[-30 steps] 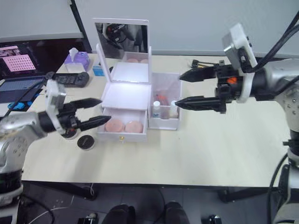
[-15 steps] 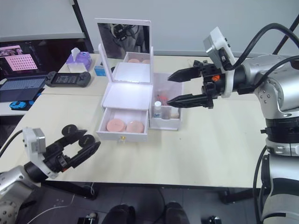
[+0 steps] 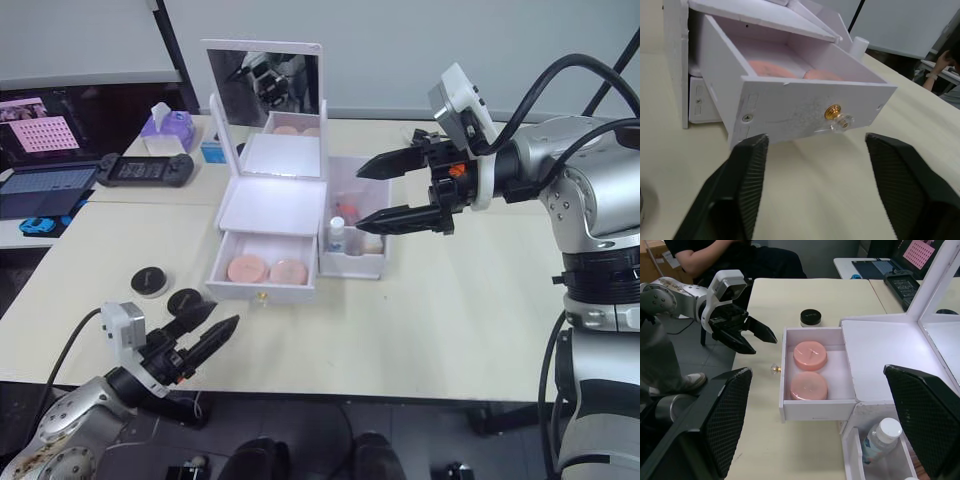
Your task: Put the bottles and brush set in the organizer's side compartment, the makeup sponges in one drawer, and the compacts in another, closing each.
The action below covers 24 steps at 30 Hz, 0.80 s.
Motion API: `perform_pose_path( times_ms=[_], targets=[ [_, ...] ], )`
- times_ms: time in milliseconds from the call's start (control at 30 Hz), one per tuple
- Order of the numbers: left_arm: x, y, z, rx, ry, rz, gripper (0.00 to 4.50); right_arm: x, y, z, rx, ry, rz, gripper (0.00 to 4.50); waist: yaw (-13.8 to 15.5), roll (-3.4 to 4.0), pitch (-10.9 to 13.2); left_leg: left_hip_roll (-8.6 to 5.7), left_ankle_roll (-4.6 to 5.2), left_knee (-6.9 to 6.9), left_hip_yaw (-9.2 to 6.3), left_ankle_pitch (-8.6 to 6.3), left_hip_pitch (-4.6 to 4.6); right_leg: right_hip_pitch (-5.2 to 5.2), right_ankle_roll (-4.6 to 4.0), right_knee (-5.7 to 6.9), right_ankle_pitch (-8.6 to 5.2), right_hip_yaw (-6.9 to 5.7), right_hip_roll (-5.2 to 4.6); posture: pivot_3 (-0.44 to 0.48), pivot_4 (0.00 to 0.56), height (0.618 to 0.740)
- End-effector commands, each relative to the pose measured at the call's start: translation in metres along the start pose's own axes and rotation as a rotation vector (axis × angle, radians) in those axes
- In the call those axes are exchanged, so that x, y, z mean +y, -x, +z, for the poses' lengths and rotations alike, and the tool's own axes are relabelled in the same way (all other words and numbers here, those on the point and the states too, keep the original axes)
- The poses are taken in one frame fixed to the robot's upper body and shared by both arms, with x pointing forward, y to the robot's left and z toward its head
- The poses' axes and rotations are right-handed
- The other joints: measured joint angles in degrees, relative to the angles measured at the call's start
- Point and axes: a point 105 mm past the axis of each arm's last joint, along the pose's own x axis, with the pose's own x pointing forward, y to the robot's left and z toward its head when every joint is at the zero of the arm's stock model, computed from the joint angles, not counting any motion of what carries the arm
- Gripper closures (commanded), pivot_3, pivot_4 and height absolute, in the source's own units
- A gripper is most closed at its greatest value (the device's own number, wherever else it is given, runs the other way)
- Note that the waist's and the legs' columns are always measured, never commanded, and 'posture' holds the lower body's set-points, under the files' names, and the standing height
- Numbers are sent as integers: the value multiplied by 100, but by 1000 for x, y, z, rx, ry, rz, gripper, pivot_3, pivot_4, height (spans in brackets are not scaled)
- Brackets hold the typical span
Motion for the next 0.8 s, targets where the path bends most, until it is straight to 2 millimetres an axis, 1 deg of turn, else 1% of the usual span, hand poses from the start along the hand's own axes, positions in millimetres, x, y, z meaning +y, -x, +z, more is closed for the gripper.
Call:
perform_pose_path(
  times_ms=[33,233,267,333,467,667,733,800],
  targets=[
    [-6,-6,8,-48,6,-40,2411,5,7,17,-11,72,-20,0,4,0,0,0,0,0,-1,0,0,0,0,0,0,-1,0,0,150,725],
    [-9,-17,2,-45,33,-57,4384,8,9,17,-5,69,-34,0,6,0,0,0,0,0,-2,0,0,1,0,0,0,-2,-1,0,150,725],
    [-9,-18,2,-44,33,-58,4482,9,9,17,-4,68,-35,0,3,0,0,0,0,0,-2,0,0,1,0,0,0,-2,0,0,150,725],
    [-9,-21,4,-52,31,-60,4482,9,10,17,-3,67,-41,0,2,0,0,0,0,0,-3,0,0,1,0,0,0,-1,0,0,150,725],
    [-2,-24,9,-77,26,-32,4482,9,12,17,-2,65,-50,0,1,0,0,0,0,0,-3,0,0,1,0,0,0,-1,0,0,150,725],
    [-5,-37,8,-65,0,-44,4482,9,13,18,1,66,-59,0,8,0,0,-2,0,0,-3,0,-1,2,1,-1,0,-1,-1,0,150,725],
    [-1,-40,8,-58,-24,-31,4482,9,12,18,0,68,-60,0,10,0,0,-2,0,0,-2,0,0,2,1,0,0,-1,-1,0,150,725],
    [6,-43,11,-56,-53,-10,4482,9,12,18,-2,68,-62,0,4,0,0,-2,0,0,-2,0,0,2,1,0,0,-2,1,0,150,725]
  ],
)
